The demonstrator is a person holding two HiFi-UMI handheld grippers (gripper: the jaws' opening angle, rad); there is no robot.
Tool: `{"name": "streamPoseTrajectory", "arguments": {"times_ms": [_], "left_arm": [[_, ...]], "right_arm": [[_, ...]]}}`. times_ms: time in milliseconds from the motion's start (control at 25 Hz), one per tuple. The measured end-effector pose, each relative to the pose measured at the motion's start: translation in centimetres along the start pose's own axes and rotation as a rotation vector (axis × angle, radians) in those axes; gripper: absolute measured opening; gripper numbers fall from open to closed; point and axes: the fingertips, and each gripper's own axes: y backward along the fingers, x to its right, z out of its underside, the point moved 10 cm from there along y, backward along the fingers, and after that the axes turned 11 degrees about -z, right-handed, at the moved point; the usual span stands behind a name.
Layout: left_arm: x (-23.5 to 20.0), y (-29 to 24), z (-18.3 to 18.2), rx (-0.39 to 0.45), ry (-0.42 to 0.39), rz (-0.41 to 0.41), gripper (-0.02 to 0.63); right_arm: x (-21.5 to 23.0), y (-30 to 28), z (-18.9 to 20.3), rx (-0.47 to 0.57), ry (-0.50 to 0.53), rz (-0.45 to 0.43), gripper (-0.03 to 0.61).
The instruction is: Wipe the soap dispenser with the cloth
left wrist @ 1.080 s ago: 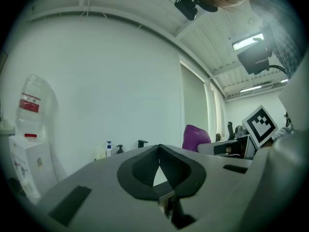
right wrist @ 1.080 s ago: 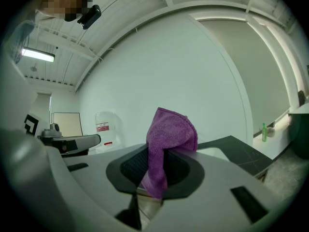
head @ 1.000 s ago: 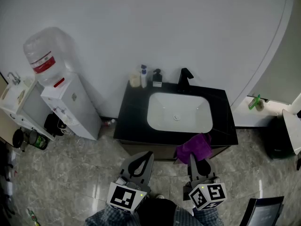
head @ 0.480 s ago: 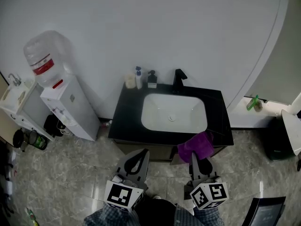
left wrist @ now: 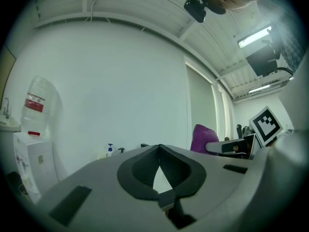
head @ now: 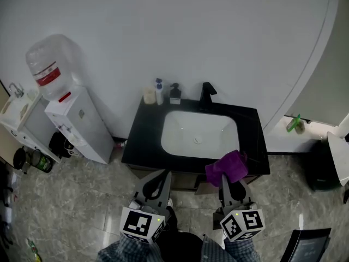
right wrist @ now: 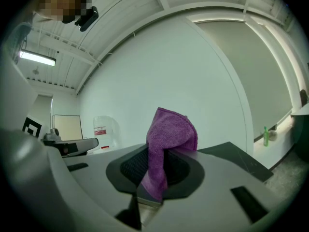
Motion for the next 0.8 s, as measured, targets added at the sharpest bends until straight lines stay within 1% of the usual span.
{"name": "streamPoseTrajectory", "arguments": {"times_ms": [200,320,600,800], "left_arm": [[-1.6,-3.7,0.4,-0.005,-0.001,-0.003,0.002],[-3.4,-7.2,0.5,-0.006,-0.004,-0.003,0.002],[-9.6,-16.5,0.7,-0.037,0.005,0.016,0.002],[-13.8,-22.9,0.3,-0.019,0.031,0.044,0.002]], "right_arm": [[1.6,-3.5,0.0,-0.005,0.004,-0.002,0.077],[2.7,-6.9,-0.1,-0.014,0.009,-0.002,0.077],[5.2,-18.3,-0.8,-0.025,-0.021,-0.004,0.077],[6.4,-26.6,-1.1,-0.051,-0.021,-0.01,0.077]]}}
